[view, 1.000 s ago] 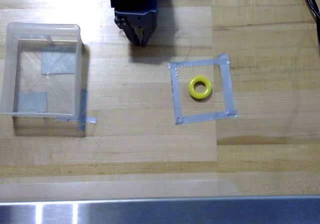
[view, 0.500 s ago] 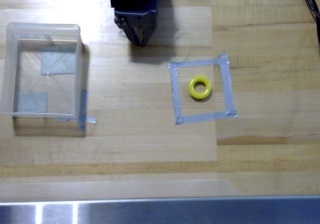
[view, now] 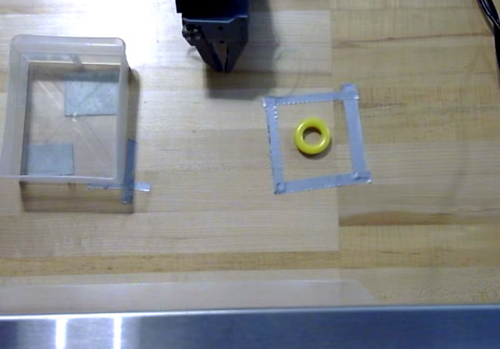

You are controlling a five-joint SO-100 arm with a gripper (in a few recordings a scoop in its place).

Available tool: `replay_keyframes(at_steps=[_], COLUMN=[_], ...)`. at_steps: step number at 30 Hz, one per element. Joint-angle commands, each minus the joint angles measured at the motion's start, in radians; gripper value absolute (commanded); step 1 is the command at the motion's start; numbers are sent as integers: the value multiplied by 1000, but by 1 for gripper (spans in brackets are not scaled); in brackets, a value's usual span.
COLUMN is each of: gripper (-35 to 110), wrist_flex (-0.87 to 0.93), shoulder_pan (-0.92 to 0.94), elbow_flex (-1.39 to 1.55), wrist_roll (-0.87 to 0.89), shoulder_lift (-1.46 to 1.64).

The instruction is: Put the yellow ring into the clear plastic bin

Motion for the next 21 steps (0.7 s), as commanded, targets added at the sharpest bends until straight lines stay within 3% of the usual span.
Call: replay_keyframes(at_steps=[1,7,16,21], gripper=[0,0,0,0], wrist_flex=[11,14,120,118], shoulder_pan=[8,6,-103,-164], elbow_flex=[-6,-41,-331,-407], wrist_roll=[18,18,81,140], shoulder_lift=[-8,-15,-26,-195])
